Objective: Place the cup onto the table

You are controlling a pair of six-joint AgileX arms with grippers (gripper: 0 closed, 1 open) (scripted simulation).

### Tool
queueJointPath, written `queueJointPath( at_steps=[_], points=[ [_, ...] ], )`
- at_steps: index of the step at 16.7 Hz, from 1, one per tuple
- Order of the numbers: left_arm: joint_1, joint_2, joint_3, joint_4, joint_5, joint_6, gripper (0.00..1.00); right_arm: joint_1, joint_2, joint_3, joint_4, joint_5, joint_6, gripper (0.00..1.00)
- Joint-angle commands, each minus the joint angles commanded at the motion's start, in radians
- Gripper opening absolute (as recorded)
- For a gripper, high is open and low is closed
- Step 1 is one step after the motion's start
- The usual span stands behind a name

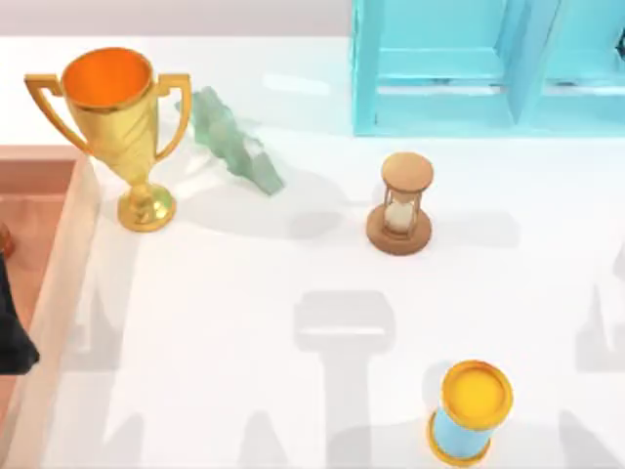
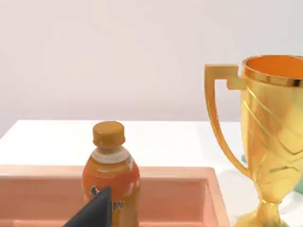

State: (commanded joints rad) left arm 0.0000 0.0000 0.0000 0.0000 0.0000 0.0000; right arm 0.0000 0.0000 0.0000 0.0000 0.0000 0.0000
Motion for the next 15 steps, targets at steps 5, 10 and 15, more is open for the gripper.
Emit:
queueJointPath(
  at_steps=[5,10,15],
  points=[
    [0.016,0.065,0.064,-0.063,-0.001,0.016,1.0,0.0,0.0,0.0,0.0,0.0,0.0,1.0],
    [0.074,0.385,0.343,-0.333,-0.001,0.079,1.0,0.0,0.0,0.0,0.0,0.0,0.0,1.0],
    [0.15,0.875,0.692,-0.697,0.0,0.16,1.0,0.0,0.0,0.0,0.0,0.0,0.0,1.0]
  ],
)
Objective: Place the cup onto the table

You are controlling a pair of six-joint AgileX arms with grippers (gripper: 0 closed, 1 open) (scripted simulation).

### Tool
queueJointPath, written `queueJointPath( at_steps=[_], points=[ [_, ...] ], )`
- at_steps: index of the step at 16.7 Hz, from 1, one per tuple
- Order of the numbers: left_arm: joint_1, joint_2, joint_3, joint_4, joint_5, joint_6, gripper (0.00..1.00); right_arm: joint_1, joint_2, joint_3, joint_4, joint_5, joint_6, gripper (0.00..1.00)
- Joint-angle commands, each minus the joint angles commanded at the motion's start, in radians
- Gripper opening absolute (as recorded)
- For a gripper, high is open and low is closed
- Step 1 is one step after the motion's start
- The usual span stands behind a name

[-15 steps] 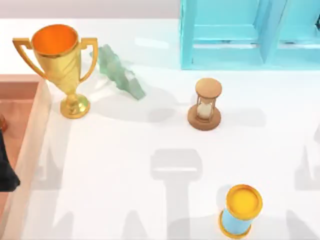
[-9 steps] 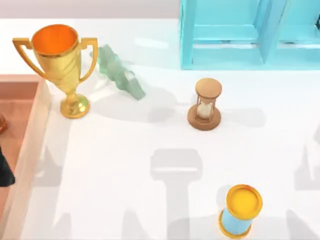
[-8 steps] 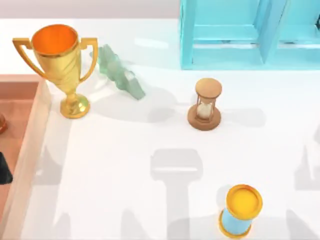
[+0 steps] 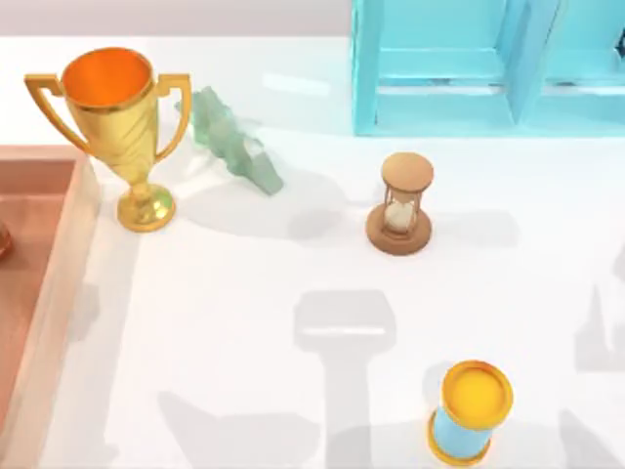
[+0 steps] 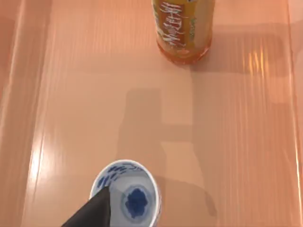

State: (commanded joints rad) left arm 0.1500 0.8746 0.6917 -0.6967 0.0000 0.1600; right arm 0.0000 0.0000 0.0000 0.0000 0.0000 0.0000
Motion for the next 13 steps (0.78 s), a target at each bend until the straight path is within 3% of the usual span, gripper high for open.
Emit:
queueJointPath(
  at_steps=[7,13],
  points=[
    [0.093,0.529,0.425,-0.426,-0.001,0.098,1.0,0.0,0.0,0.0,0.0,0.0,0.0,1.0],
    [0.125,0.702,0.578,-0.565,-0.001,0.132,1.0,0.0,0.0,0.0,0.0,0.0,0.0,1.0]
  ],
)
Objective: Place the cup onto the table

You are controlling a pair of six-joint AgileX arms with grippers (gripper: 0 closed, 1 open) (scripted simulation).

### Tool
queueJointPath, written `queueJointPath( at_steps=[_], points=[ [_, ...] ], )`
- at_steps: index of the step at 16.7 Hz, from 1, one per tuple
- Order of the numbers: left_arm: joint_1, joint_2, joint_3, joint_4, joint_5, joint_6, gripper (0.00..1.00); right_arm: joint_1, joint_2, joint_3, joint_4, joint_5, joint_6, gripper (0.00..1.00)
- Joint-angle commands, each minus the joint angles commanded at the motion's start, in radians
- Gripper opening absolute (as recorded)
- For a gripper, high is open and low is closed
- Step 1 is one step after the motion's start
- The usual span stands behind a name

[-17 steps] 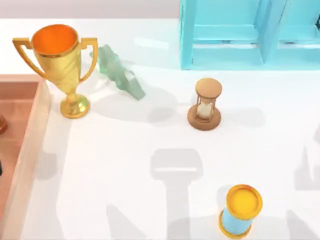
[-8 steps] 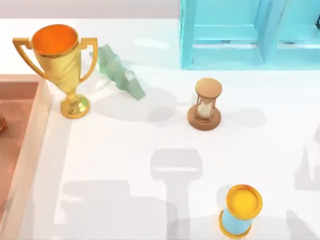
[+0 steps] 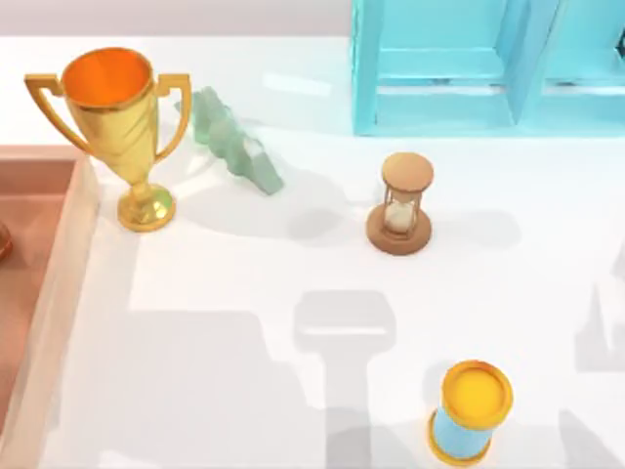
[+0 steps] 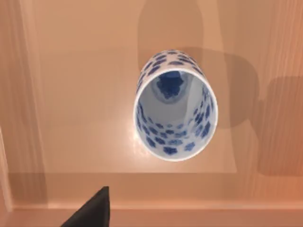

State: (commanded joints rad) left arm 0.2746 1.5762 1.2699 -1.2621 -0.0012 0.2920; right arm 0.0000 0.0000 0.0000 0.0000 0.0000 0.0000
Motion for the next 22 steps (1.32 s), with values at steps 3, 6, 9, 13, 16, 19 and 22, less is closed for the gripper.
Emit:
queueJointPath(
  at_steps=[3,6,9,13,16,19,22],
  points=[
    [0.0,0.0,0.0,0.0,0.0,0.0,1.0,0.0,0.0,0.0,0.0,0.0,0.0,1.0],
    [-0.004,0.005,-0.019,0.018,0.0,-0.001,1.0,0.0,0.0,0.0,0.0,0.0,0.0,1.0],
    [-0.001,0.033,-0.094,0.114,0.0,0.001,1.0,0.0,0.0,0.0,0.0,0.0,0.0,1.0],
    [0.002,0.073,-0.23,0.325,0.0,0.004,1.0,0.0,0.0,0.0,0.0,0.0,0.0,1.0],
    [0.004,0.102,-0.298,0.402,0.0,0.006,1.0,0.0,0.0,0.0,0.0,0.0,0.0,1.0],
    [0.005,0.104,-0.302,0.406,0.0,0.006,1.0,0.0,0.0,0.0,0.0,0.0,0.0,1.0],
    [0.005,0.104,-0.302,0.406,0.0,0.006,0.85,0.0,0.0,0.0,0.0,0.0,0.0,1.0]
  ],
)
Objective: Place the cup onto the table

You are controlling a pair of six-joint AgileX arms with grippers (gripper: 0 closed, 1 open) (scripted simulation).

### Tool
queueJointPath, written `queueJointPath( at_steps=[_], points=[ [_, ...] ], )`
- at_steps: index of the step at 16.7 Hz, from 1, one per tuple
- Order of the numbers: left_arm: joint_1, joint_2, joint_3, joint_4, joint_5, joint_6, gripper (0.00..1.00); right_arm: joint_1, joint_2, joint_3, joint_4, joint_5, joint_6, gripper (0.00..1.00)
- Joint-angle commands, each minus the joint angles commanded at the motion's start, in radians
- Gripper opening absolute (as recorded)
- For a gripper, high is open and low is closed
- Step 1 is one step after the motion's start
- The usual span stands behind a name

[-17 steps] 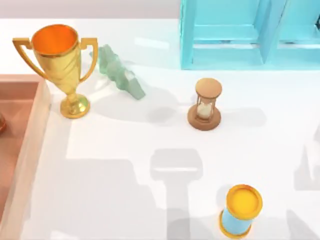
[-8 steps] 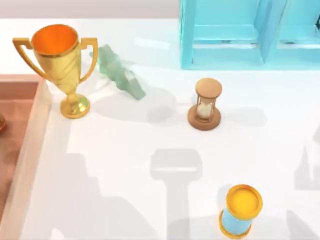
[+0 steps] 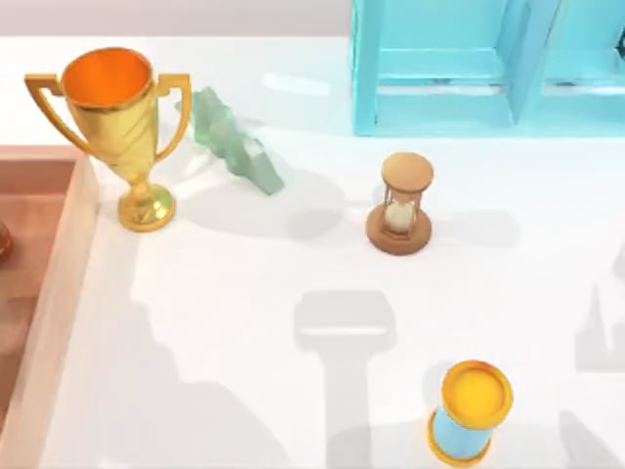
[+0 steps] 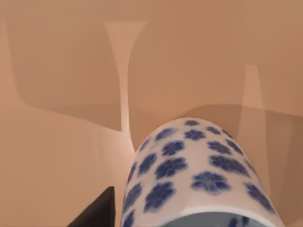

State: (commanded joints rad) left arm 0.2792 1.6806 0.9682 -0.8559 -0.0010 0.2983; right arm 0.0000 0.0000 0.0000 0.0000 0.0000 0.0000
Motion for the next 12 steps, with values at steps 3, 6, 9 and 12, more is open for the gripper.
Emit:
queueJointPath(
  at_steps=[3,6,9,12],
  points=[
    [0.0,0.0,0.0,0.0,0.0,0.0,0.62,0.0,0.0,0.0,0.0,0.0,0.0,1.0],
    [0.0,0.0,0.0,0.0,0.0,0.0,0.4,0.0,0.0,0.0,0.0,0.0,0.0,1.0],
    [0.0,0.0,0.0,0.0,0.0,0.0,0.17,0.0,0.0,0.0,0.0,0.0,0.0,1.0],
    [0.0,0.0,0.0,0.0,0.0,0.0,0.0,0.0,0.0,0.0,0.0,0.0,0.0,1.0]
  ],
)
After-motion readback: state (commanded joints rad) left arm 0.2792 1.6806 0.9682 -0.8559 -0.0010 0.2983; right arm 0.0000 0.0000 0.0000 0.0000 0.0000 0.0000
